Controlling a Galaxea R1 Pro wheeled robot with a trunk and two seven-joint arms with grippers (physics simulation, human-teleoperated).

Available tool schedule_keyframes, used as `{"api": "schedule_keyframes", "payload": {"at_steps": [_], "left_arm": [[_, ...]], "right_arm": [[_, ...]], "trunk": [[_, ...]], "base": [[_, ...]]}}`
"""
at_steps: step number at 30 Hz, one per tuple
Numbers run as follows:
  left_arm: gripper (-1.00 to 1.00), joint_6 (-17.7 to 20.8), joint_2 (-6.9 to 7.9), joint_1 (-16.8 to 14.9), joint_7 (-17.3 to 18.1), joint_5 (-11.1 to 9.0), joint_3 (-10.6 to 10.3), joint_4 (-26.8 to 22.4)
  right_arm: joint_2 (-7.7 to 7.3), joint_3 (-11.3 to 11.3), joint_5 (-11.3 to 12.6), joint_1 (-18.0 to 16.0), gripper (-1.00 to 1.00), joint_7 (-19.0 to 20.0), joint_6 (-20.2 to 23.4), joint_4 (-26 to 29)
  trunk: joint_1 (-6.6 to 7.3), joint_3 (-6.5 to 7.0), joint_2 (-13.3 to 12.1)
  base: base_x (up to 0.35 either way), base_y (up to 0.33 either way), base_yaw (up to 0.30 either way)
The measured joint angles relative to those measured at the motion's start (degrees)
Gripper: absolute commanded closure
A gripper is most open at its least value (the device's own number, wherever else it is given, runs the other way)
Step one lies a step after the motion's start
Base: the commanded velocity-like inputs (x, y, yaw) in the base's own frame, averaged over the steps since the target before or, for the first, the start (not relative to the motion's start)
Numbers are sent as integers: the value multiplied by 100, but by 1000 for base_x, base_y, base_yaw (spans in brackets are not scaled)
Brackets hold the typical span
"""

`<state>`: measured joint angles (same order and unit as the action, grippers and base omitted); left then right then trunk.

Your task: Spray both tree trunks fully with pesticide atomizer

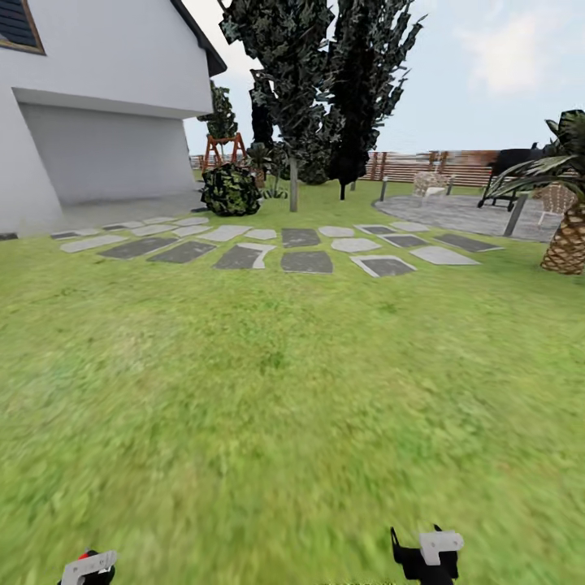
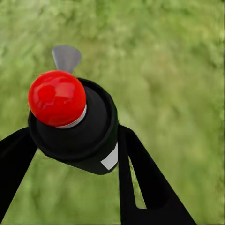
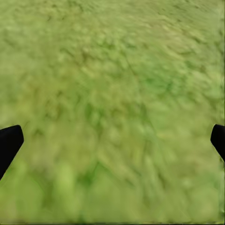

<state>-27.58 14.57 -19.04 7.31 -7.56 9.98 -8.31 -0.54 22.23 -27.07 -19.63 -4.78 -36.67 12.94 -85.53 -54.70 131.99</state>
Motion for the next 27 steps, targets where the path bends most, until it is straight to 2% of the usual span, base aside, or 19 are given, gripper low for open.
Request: {"api": "schedule_keyframes", "payload": {"at_steps": [27], "left_arm": [[100, 0, 0, 0, 0, 0, 0, 0]], "right_arm": [[0, 0, 0, 0, -100, 0, 0, 0]], "trunk": [[0, 0, 0]], "base": [[0, -270, -300]]}}
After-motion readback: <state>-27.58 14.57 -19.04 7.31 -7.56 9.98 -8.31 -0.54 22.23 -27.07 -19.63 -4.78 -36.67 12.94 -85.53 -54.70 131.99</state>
